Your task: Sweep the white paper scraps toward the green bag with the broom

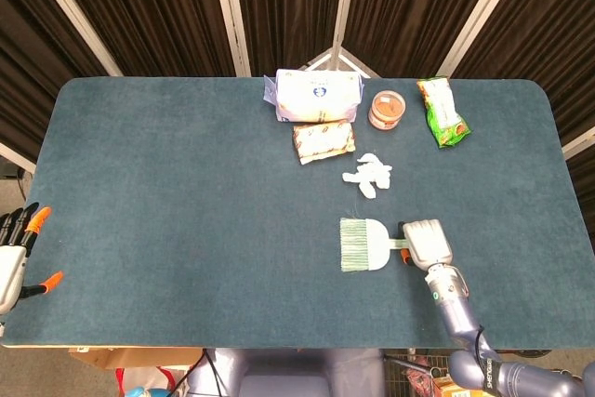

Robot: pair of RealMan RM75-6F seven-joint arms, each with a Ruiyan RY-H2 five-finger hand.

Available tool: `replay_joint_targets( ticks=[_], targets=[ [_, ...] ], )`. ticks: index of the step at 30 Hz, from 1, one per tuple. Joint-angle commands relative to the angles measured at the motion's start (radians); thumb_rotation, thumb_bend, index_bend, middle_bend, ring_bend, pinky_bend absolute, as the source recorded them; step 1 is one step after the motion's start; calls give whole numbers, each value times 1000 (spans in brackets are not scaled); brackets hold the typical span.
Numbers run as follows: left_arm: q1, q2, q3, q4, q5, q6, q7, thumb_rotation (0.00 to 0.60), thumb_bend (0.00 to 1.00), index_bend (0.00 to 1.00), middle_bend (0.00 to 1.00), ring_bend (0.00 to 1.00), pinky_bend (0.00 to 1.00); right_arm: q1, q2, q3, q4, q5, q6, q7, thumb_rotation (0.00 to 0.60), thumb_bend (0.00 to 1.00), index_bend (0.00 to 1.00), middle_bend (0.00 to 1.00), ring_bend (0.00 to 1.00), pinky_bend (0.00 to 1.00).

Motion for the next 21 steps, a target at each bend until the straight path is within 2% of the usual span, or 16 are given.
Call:
replay_joint_targets(
  ticks=[1,7,13,21],
  targets=[
    [0,0,0,0,0,-1,0,600,0,0,0,0,0,5,18,7,-20,-12,10,3,600,566,783,1000,1000,972],
    [-1,1,0,-1,-2,-2,0,600,0,0,0,0,0,20,65,33,-76,-25,30,-9,600,588,799,1000,1000,972],
    [-1,2,1,-2,-2,-5,-1,600,0,0,0,0,0,48,112,65,-132,6,25,-52,600,608,822,1000,1000,972],
    [-4,7,0,-7,-7,-13,-11,600,0,0,0,0,0,109,137,112,-147,69,-12,-106,600,647,851,1000,1000,972]
  ],
)
